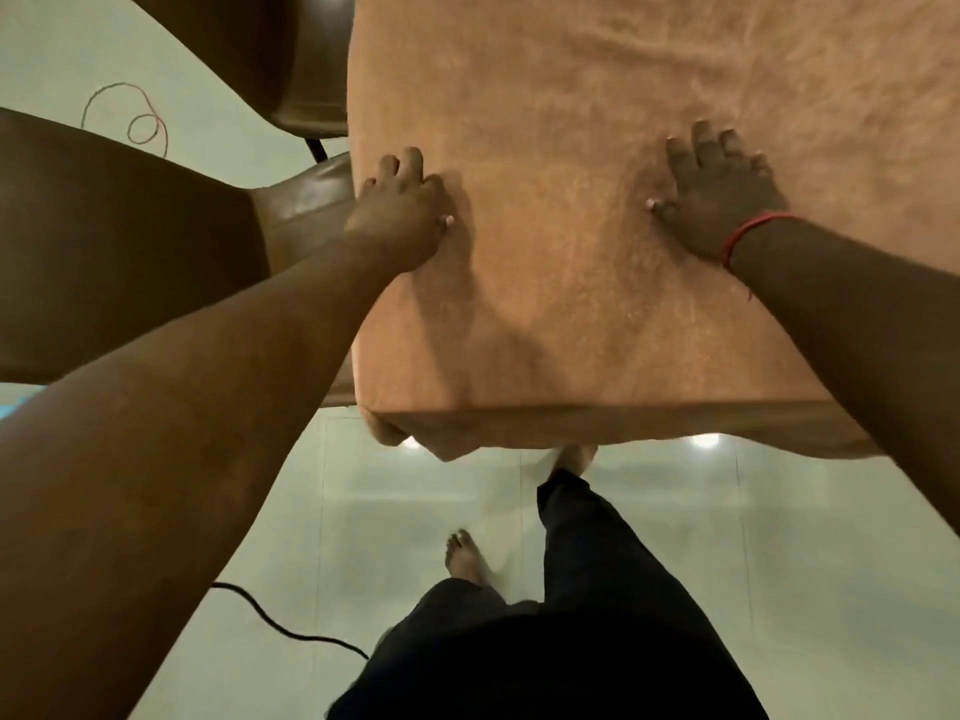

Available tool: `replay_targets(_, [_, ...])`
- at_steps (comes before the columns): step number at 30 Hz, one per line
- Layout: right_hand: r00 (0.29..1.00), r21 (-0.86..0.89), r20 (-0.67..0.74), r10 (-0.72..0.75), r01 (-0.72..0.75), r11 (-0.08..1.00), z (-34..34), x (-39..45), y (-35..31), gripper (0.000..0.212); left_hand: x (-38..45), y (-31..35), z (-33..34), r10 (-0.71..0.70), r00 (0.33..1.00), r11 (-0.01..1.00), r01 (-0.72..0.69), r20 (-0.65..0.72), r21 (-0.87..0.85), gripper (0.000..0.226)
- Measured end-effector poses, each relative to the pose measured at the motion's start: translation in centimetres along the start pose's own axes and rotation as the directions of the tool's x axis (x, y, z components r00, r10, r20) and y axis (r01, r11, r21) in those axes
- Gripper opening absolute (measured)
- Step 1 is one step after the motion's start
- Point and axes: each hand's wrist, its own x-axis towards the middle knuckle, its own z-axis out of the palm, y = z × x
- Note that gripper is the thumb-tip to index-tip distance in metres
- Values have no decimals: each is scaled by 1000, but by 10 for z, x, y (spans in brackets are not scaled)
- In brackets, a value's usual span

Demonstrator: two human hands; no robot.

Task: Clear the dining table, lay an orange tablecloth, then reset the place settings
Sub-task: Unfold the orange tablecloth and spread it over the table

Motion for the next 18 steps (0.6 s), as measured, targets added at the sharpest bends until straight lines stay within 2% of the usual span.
replay_targets(3, [1000, -15, 12, -18, 18, 1000, 16, -44, -33, 71, -45, -3, 14, 0, 998, 999, 2, 61, -32, 52])
replay_targets(9, [1000, 9, -11, 0, 1, 1000, 54, -105, -90, 67, -117, -21, 58, 48, 992, 994, -36, 121, -100, 73])
replay_targets(12, [999, 63, 16, 49, -50, 997, 66, -128, -94, 65, -126, -29, 70, 54, 983, 992, -32, 174, -125, 78])
replay_targets(18, [998, 105, 50, 43, -48, 993, 84, -169, -65, 64, -109, -31, 65, 67, 956, 990, -28, 287, -137, 82])
